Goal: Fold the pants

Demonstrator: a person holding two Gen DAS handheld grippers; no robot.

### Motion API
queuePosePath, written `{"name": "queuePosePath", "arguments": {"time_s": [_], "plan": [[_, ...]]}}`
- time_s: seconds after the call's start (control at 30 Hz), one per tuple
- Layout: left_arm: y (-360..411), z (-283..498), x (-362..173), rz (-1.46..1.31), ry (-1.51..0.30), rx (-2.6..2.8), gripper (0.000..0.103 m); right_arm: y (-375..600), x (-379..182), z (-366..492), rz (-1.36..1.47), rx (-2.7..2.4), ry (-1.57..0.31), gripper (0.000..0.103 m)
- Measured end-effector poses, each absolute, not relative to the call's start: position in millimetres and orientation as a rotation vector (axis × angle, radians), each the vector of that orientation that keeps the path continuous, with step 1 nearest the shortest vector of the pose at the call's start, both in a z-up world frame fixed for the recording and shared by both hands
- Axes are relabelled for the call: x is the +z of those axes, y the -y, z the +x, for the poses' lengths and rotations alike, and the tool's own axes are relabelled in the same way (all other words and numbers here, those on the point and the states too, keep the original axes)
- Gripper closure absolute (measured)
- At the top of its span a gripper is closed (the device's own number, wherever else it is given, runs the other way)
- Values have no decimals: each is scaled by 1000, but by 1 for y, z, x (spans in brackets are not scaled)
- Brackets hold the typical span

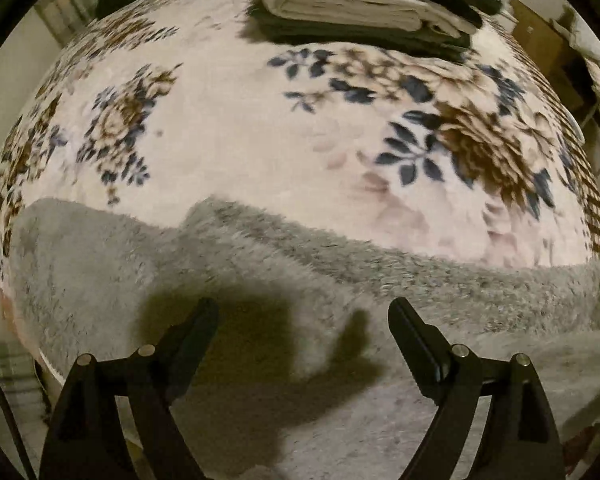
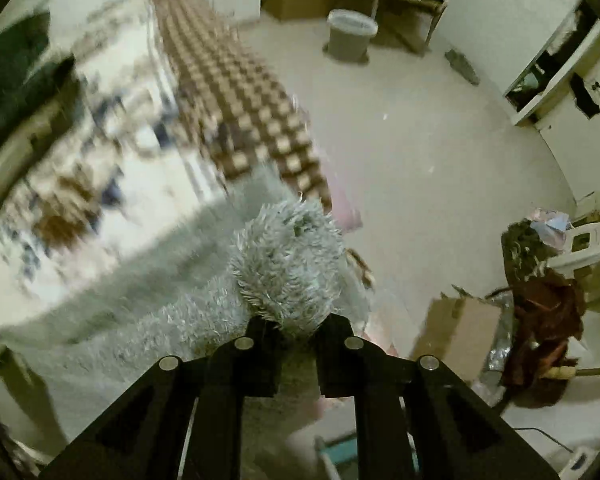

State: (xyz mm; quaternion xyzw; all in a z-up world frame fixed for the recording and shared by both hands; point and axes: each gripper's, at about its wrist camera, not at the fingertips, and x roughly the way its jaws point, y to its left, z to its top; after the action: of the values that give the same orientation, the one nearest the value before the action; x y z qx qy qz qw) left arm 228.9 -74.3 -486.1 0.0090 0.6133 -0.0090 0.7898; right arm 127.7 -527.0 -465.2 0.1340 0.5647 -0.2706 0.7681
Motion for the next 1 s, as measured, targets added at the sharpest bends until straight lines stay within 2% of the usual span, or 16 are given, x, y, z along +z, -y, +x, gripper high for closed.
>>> {"name": "queuePosePath", "arguments": {"time_s": [0.1, 0.17, 0.23, 0.3, 0.37, 0.4, 0.53, 0.63, 0.73, 0.8, 0.9, 0.93, 0.97, 1.0], "plan": [[65, 230, -484, -5, -1311, 10, 16, 537, -436, 145, 292, -591, -1144, 90], [61, 233, -484, -13, -1309, 22, 16, 543, -436, 171, 276, -609, -1136, 90], [59, 234, -488, -26, -1315, 33, 16, 558, -468, 201, 289, -576, -1263, 87], [59, 234, -491, -31, -1321, 37, 16, 578, -517, 222, 380, -527, -1391, 70], [62, 231, -492, -26, -1326, 30, 16, 591, -542, 219, 482, -522, -1418, 36], [63, 229, -491, -22, -1325, 21, 16, 597, -544, 208, 534, -535, -1392, 32], [73, 217, -488, -6, -1324, -17, 16, 620, -542, 130, 829, -622, -1237, 30], [81, 209, -493, -9, -1352, -34, 16, 636, -565, 73, 1055, -704, -1175, 30], [90, 203, -498, -5, -1372, -44, 16, 646, -588, 20, 1318, -762, -1006, 31], [96, 200, -498, -1, -1377, -55, 16, 646, -594, 8, 1391, -741, -924, 34], [105, 198, -499, 11, -1380, -74, 16, 643, -598, 26, 1288, -716, -982, 35], [110, 197, -500, 19, -1381, -82, 16, 642, -606, 36, 1253, -706, -1045, 48], [114, 196, -500, 29, -1382, -90, 16, 641, -614, 41, 1255, -689, -1063, 92], [117, 196, -501, 34, -1383, -95, 16, 638, -620, 46, 1263, -673, -1077, 93]]}}
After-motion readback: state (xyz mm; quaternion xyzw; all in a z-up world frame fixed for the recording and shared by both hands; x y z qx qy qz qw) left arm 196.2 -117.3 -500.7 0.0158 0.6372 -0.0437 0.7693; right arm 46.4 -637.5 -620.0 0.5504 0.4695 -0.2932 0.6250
